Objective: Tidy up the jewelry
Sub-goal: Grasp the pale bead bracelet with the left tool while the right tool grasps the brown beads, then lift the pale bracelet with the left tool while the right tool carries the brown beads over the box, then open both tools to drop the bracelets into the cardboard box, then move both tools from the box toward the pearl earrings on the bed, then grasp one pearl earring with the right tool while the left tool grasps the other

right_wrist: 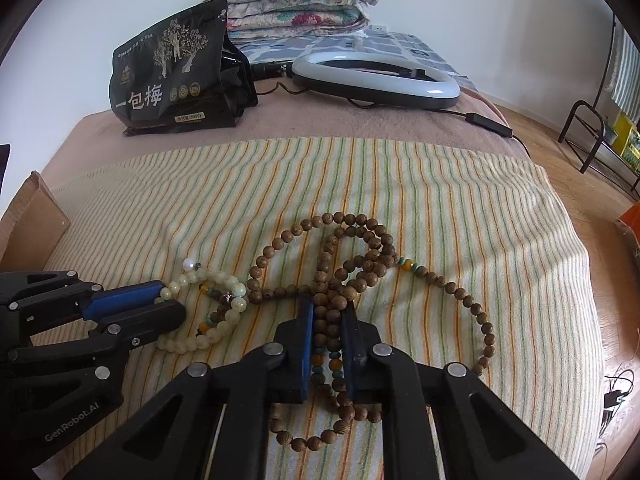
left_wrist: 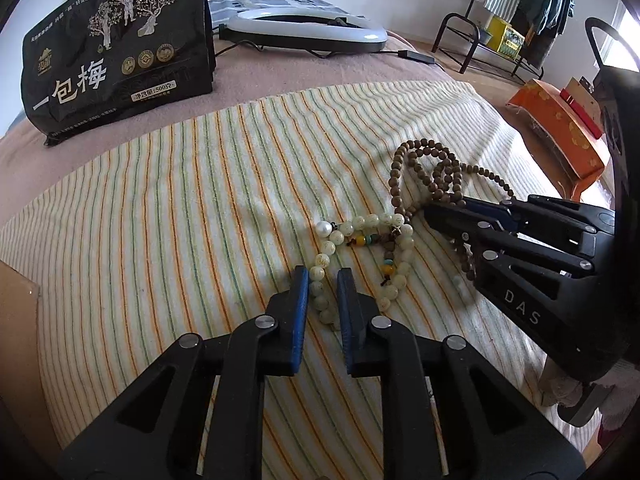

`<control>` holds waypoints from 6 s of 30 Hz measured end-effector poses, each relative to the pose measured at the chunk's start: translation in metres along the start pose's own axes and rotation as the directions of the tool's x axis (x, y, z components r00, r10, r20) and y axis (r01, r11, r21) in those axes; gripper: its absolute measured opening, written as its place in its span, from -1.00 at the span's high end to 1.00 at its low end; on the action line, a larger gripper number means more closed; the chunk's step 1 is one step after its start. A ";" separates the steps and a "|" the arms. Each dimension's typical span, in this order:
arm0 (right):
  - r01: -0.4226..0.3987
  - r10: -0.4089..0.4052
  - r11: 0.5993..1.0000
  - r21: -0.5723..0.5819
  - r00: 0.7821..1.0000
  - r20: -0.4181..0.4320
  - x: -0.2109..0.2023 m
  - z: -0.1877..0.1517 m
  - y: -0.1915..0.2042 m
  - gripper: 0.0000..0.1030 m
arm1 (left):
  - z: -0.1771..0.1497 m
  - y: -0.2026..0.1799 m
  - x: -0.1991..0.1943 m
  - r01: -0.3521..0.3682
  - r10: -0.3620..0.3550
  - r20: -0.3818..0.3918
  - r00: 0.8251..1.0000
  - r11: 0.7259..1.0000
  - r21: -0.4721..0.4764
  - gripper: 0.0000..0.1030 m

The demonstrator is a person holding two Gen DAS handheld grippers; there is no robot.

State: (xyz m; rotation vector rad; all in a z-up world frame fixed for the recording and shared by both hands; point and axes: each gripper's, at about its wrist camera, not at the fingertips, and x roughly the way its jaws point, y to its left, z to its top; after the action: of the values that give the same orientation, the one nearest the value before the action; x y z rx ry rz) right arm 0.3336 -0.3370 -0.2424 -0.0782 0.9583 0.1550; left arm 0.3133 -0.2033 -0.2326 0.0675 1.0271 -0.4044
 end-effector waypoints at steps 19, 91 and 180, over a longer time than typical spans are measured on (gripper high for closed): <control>-0.061 0.057 0.998 0.029 0.989 0.133 -0.084 0.010 0.009 0.82 | 0.002 0.006 -0.089 0.055 -0.051 0.155 0.987 0.998 -0.017 0.91; -0.228 0.293 0.886 -0.404 0.950 0.107 -0.148 0.084 0.337 0.82 | -0.131 0.237 -0.275 -0.084 0.168 0.237 0.957 0.941 -0.327 0.90; -0.174 0.175 0.974 -0.144 0.985 -0.006 -0.059 -0.073 0.057 0.33 | -0.013 0.031 -0.073 0.078 -0.074 0.126 0.989 0.997 -0.025 0.36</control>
State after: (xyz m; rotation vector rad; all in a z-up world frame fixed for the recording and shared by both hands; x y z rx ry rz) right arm 0.2316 -0.2966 -0.2353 -0.1269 0.9460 0.3866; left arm 0.2809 -0.1495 -0.1820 -0.0238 0.9140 -0.4571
